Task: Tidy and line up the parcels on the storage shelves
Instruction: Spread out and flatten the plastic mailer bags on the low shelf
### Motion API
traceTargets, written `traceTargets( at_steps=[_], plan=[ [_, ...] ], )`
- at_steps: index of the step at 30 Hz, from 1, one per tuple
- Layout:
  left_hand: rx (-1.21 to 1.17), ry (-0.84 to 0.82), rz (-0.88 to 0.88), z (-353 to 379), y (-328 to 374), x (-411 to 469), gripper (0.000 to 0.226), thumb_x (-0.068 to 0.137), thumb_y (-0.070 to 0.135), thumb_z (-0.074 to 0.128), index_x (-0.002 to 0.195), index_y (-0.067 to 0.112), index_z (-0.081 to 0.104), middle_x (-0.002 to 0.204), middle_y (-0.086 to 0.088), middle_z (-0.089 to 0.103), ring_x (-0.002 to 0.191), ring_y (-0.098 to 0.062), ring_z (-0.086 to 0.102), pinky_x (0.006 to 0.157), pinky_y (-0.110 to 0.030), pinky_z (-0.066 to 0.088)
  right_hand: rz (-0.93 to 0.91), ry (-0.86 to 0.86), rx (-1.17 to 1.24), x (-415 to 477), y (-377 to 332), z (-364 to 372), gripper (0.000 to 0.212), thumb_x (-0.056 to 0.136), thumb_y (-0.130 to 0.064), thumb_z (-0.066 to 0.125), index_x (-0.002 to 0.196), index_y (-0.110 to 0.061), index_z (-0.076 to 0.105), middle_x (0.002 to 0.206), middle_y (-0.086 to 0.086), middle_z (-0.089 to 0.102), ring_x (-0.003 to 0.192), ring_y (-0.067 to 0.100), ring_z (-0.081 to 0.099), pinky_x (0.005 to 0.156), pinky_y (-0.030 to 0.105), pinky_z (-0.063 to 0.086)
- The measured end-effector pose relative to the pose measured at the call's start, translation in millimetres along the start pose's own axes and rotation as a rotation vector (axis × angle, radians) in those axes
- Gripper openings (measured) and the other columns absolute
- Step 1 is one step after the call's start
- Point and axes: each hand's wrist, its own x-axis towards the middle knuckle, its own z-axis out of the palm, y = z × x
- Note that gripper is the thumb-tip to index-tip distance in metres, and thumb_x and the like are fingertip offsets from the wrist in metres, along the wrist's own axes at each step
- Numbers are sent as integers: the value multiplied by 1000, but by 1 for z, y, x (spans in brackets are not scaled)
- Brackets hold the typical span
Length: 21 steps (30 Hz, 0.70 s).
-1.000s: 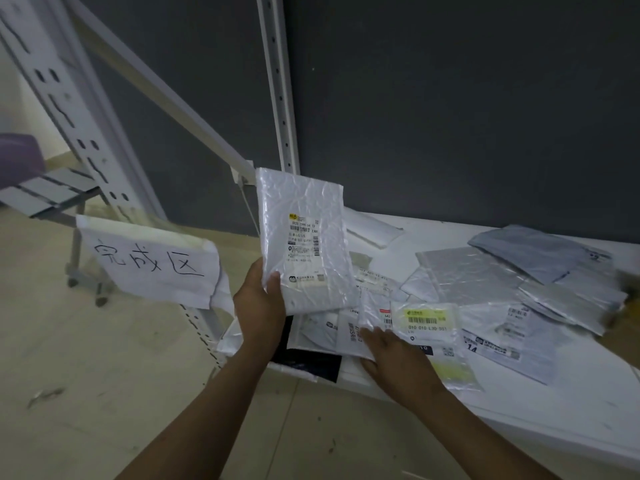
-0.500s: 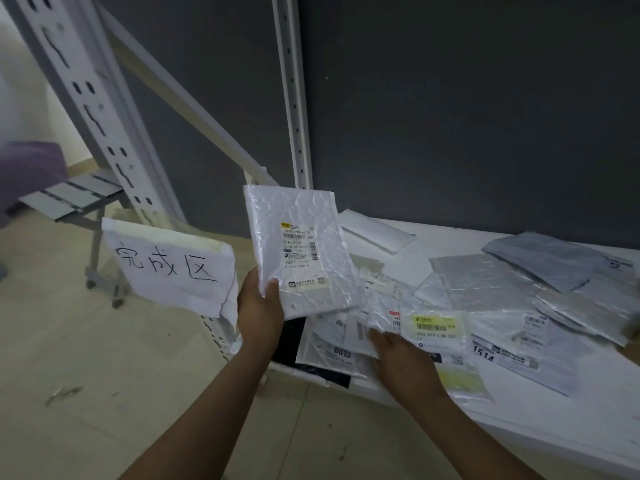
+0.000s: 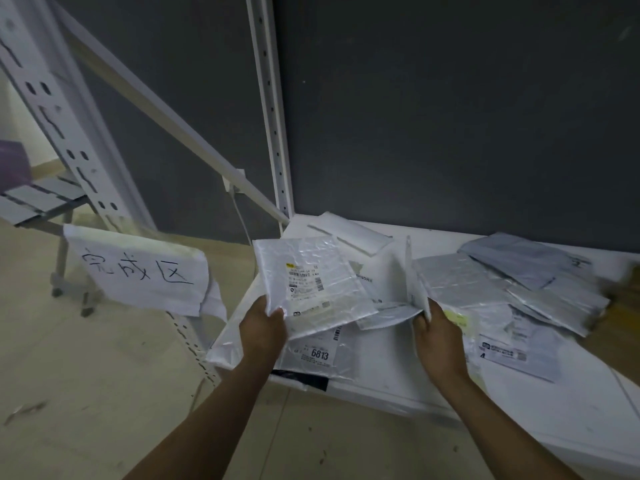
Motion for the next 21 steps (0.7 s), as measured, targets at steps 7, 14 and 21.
traceTargets(
  at_steps=[7,14,21],
  plan=[
    [-139,214,-235,6,-4,6,34,91,10,53,122,-3,56,118,-25,61,111,-40,56,98,-43,43,100,115,142,5,-1,-10,27,100,-9,40,121,-4,57,81,7,58,65,14,49,54,22,36],
    [-121,200,-239,14,0,-2,31,95,10,50,123,-4,54,116,-25,61,110,-39,55,93,-38,41,172,153,166,9,0,-17,26,102,-13,38,120,-6,56,95,8,57,84,23,50,69,29,34],
    [-23,57,-76,14,-4,-7,42,94,29,45,118,-4,57,110,-25,63,104,-37,58,82,-31,38,145,125,118,8,-3,-14,29,101,-12,39,123,-3,54,85,10,56,69,23,51,62,29,35]
  ],
)
